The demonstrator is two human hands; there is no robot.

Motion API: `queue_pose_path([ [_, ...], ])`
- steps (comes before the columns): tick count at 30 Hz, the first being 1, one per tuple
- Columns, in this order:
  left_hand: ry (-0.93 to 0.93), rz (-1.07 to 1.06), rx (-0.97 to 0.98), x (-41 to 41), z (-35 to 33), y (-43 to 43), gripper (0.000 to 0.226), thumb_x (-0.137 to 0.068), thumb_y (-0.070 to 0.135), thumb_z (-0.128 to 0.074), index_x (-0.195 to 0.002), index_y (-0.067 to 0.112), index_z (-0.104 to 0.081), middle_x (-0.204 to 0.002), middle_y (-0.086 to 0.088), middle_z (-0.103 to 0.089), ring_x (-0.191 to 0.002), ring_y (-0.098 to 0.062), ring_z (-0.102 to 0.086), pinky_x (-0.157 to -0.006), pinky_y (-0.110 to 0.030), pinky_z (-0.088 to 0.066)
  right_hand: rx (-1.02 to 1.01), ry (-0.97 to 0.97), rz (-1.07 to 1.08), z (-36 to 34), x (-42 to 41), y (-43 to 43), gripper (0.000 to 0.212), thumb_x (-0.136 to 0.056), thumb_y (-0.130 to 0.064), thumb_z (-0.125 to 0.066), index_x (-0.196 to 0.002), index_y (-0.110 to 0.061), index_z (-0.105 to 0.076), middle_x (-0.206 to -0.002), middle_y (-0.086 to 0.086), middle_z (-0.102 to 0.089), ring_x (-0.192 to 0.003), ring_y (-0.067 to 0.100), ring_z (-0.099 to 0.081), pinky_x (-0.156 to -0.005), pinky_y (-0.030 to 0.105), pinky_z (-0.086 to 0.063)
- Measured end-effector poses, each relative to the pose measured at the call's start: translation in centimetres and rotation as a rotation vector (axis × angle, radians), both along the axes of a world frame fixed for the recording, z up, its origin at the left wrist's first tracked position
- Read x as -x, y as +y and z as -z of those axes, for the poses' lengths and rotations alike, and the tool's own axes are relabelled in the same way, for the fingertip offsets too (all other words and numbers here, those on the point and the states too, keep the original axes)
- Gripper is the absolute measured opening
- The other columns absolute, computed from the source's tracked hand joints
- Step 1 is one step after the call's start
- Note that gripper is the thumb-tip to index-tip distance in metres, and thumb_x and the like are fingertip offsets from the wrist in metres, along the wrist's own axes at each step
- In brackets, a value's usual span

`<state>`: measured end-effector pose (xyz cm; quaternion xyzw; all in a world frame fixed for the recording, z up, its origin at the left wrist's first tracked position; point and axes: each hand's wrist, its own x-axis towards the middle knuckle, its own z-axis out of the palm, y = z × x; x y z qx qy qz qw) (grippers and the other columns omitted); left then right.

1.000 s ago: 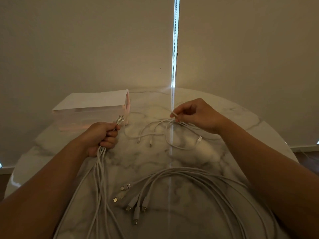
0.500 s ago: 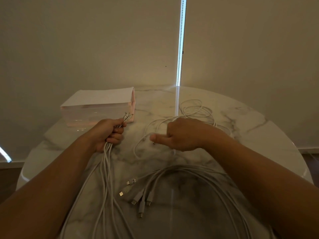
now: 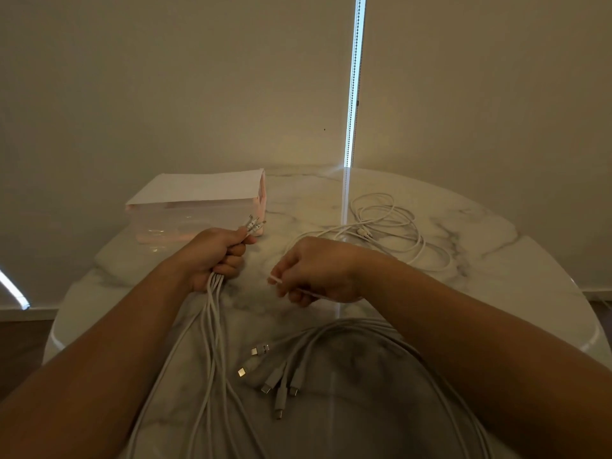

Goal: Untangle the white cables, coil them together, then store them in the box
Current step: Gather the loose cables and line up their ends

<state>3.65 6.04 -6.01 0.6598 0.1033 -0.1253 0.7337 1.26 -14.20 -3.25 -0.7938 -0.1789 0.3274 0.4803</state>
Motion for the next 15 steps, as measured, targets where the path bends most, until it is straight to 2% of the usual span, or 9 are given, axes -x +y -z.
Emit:
queue_pose_path([
  [2, -0.001, 0.001, 0.034, 0.0, 0.1, 0.1, 0.027, -0.105, 0.025, -0.037, -0.088, 0.009, -0.049, -0.054, 0.005, -0.023, -0.036, -0.004, -0.019, -0.030, -0.015, -0.015, -0.162, 0.173, 0.171, 0.5, -0.2, 0.1, 0.007, -0.093, -0.002, -0.052, -0.093, 0.002, -0.058, -0.070, 0.014, -0.051, -0.044, 0.013, -0.039, -0.041, 0.021, -0.032],
  [4, 0.002, 0.002, 0.072, -0.1, 0.1, 0.1, 0.027, -0.105, 0.023, -0.035, -0.085, 0.010, -0.048, -0.054, 0.005, -0.023, -0.036, -0.003, -0.019, -0.030, -0.014, -0.014, -0.223, 0.146, 0.256, 1.1, -0.3, 0.0, 0.017, -0.099, -0.014, -0.047, -0.097, -0.002, -0.059, -0.062, 0.007, -0.047, -0.039, 0.010, -0.031, -0.040, 0.018, -0.022],
  [7, 0.007, 0.010, 0.126, -0.2, 0.1, 0.0, 0.026, -0.106, 0.021, -0.032, -0.086, 0.011, -0.047, -0.053, 0.006, -0.023, -0.036, -0.003, -0.019, -0.028, -0.014, -0.016, -0.293, -0.044, 0.299, 1.6, 0.0, 0.1, 0.026, -0.103, -0.019, -0.043, -0.100, -0.005, -0.065, -0.053, 0.003, -0.041, -0.039, 0.012, -0.027, -0.042, 0.020, -0.020],
  [9, 0.006, 0.009, 0.146, -0.2, 0.0, 0.0, 0.026, -0.105, 0.020, -0.031, -0.087, 0.010, -0.047, -0.054, 0.005, -0.023, -0.036, -0.003, -0.020, -0.028, -0.014, -0.016, -0.230, -0.222, 0.292, 1.6, 0.3, 0.4, 0.029, -0.103, -0.020, -0.044, -0.095, -0.007, -0.068, -0.050, 0.000, -0.042, -0.040, 0.012, -0.030, -0.041, 0.022, -0.023],
  [11, 0.002, 0.010, 0.170, -0.1, -0.1, -0.1, 0.027, -0.105, 0.019, -0.031, -0.087, 0.010, -0.050, -0.055, 0.005, -0.025, -0.037, -0.003, -0.022, -0.028, -0.014, -0.019, -0.128, -0.437, 0.245, 1.6, 0.6, 0.9, 0.031, -0.102, -0.020, -0.044, -0.092, -0.010, -0.072, -0.044, -0.012, -0.046, -0.036, 0.005, -0.037, -0.042, 0.018, -0.028],
  [13, 0.008, 0.005, 0.207, 0.1, -0.1, -0.4, 0.027, -0.105, 0.018, -0.033, -0.086, 0.009, -0.051, -0.055, 0.003, -0.032, -0.038, -0.004, -0.029, -0.030, -0.013, -0.027, -0.054, -0.582, 0.179, 1.7, 0.9, 1.3, 0.031, -0.101, -0.018, -0.045, -0.092, -0.011, -0.074, -0.046, -0.017, -0.049, -0.043, -0.004, -0.048, -0.046, 0.012, -0.029],
  [15, 0.017, -0.027, 0.211, 0.1, 0.0, -0.7, 0.029, -0.103, 0.015, -0.038, -0.082, 0.007, -0.057, -0.058, -0.002, -0.044, -0.039, -0.007, -0.042, -0.036, -0.016, -0.042, -0.016, -0.622, 0.122, 1.8, 1.1, 1.4, 0.029, -0.100, -0.016, -0.047, -0.092, -0.011, -0.074, -0.053, -0.017, -0.049, -0.049, -0.007, -0.049, -0.049, 0.011, -0.032],
])
